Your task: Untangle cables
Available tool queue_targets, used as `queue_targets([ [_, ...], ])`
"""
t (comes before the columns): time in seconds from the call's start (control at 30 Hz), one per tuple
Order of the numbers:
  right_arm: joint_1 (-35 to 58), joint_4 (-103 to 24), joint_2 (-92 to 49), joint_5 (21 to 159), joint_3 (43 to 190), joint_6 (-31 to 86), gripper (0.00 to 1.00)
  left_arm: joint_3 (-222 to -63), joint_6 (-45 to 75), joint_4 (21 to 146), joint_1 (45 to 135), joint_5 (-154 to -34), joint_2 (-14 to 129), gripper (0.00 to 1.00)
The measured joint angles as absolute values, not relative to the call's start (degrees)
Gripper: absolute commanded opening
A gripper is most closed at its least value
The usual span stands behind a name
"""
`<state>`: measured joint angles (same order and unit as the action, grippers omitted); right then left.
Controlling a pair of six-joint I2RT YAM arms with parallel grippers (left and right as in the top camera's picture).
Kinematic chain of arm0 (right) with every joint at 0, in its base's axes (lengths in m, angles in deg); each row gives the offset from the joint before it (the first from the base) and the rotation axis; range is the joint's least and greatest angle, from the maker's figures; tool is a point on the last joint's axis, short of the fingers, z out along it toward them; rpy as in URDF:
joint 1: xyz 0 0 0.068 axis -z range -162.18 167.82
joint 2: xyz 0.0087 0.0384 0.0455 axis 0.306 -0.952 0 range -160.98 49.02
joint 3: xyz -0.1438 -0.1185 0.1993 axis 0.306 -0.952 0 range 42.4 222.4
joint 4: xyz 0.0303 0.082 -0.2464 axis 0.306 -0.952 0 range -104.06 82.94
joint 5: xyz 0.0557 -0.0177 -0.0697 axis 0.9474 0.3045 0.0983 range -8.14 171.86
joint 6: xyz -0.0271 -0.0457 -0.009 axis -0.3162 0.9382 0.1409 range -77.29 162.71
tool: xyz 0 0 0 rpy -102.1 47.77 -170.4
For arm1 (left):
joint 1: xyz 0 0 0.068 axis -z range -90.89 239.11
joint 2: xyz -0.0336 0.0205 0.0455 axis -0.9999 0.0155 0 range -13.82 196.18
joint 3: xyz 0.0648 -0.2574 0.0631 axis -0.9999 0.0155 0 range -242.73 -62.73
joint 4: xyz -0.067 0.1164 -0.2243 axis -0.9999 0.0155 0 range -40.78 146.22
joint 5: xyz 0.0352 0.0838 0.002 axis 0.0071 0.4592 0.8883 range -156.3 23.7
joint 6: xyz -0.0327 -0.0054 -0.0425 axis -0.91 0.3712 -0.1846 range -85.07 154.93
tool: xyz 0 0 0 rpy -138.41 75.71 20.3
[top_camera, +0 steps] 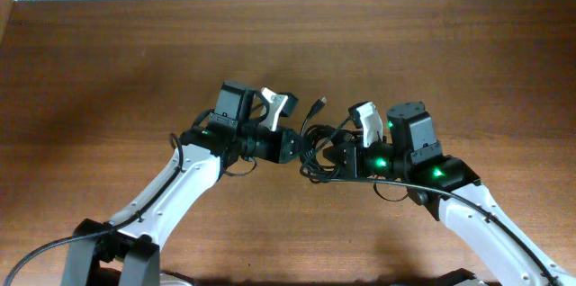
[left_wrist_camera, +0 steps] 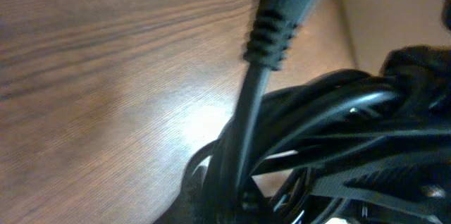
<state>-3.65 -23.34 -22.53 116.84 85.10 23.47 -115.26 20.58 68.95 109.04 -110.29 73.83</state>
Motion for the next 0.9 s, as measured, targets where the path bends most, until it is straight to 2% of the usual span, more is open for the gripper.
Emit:
queue_targets([
  [0.17,-3.2,-25.1,-22.0,116.9,85.1,23.4,0.04,-115.3,20.1,73.6,108.0,-106.5,73.8,0.99],
  [0.27,0.4,-27.9,-20.1,117.8,85.1,22.9,0.04,-115.3,20.6,76.6,108.0,-107.1,72.7,0.99],
  [0.53,10.7,-28.3,-18.4,130.8,85.1,21.7,0.04,-115.5,26.6,80.9,111.2,-101.9,51.1,0.99],
  [0.77,10.9,-15.8,-18.4,134.1,84.9,28.0,0.04,-115.6,10.4,84.6,116.7,-98.3,48.0,0.99],
  [0.9,10.9,-11.3,-18.4,134.7,84.9,32.8,0.04,-115.6,1.2,84.2,121.3,-92.4,48.2,0.99],
])
